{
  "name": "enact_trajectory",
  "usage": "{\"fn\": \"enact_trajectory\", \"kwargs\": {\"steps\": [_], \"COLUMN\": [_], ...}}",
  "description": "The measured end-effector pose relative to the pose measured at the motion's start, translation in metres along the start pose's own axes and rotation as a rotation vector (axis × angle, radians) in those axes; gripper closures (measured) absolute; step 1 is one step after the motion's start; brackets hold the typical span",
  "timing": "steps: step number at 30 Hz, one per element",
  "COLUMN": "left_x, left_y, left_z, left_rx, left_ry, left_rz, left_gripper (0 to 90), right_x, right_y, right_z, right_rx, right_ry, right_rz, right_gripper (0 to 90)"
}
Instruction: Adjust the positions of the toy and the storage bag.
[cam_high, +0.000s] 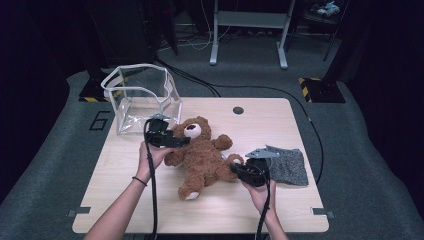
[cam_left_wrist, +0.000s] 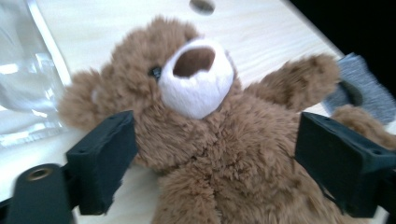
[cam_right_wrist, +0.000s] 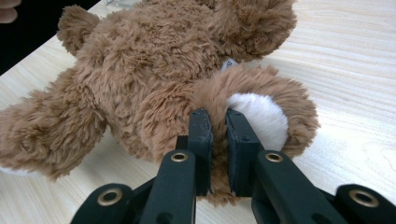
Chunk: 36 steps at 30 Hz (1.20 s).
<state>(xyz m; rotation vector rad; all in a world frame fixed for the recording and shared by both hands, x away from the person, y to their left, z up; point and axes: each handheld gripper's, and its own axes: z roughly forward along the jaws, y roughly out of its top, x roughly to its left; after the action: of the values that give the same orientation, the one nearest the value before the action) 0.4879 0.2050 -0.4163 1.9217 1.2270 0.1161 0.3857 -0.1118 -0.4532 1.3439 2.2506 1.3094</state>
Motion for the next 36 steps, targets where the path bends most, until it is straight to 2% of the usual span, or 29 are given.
{"fn": "enact_trajectory", "kwargs": {"steps": [4, 5, 7, 9, 10, 13, 17, 21, 26, 28, 31, 35, 36], "left_x": [-0.002, -0.002, 0.001, 0.002, 0.002, 0.002, 0.000, -0.003, -0.007, -0.010, -0.016, -0.014, -0.014], "left_y": [0.005, 0.005, 0.007, 0.009, 0.010, 0.011, 0.009, 0.006, 0.000, -0.002, -0.008, -0.014, -0.015], "left_z": [0.027, 0.032, 0.040, 0.045, 0.047, 0.052, 0.063, 0.072, 0.079, 0.078, 0.077, 0.076, 0.075], "left_rx": [0.105, 0.111, 0.118, 0.107, 0.100, 0.101, 0.114, 0.119, 0.114, 0.088, 0.030, -0.015, -0.015], "left_ry": [0.009, 0.036, 0.054, 0.074, 0.077, 0.095, 0.157, 0.198, 0.245, 0.254, 0.251, 0.222, 0.215], "left_rz": [-0.080, -0.095, -0.142, -0.174, -0.203, -0.202, -0.206, -0.201, -0.164, -0.129, -0.103, -0.108, -0.093], "left_gripper": [2.4, 1.5, 0.0, 0.0, 0.0, 0.0, 0.0, 0.0, 0.9, 8.5, 24.0, 37.8, 41.0], "right_x": [0.001, 0.001, 0.001, 0.001, 0.000, 0.001, 0.004, 0.008, 0.005, 0.002, -0.002, -0.009, -0.011], "right_y": [-0.001, -0.001, -0.001, -0.002, -0.003, -0.004, -0.004, -0.005, -0.007, -0.007, -0.006, -0.007, -0.007], "right_z": [0.001, 0.001, 0.001, 0.002, 0.002, 0.004, 0.007, 0.011, 0.013, 0.013, 0.009, 0.003, 0.000], "right_rx": [0.007, 0.008, 0.010, 0.010, 0.011, 0.017, 0.021, 0.030, 0.021, 0.020, 0.004, -0.012, -0.018], "right_ry": [-0.009, -0.010, -0.008, -0.012, -0.011, -0.010, -0.006, -0.004, -0.008, -0.020, -0.035, -0.046, -0.050], "right_rz": [-0.007, -0.007, -0.006, -0.014, -0.018, -0.017, -0.022, -0.036, -0.006, -0.006, 0.014, 0.036, 0.039], "right_gripper": [82.5, 82.5, 82.5, 82.5, 82.5, 82.5, 82.4, 82.0, 77.9, 72.0, 59.6, 41.3, 35.5]}}
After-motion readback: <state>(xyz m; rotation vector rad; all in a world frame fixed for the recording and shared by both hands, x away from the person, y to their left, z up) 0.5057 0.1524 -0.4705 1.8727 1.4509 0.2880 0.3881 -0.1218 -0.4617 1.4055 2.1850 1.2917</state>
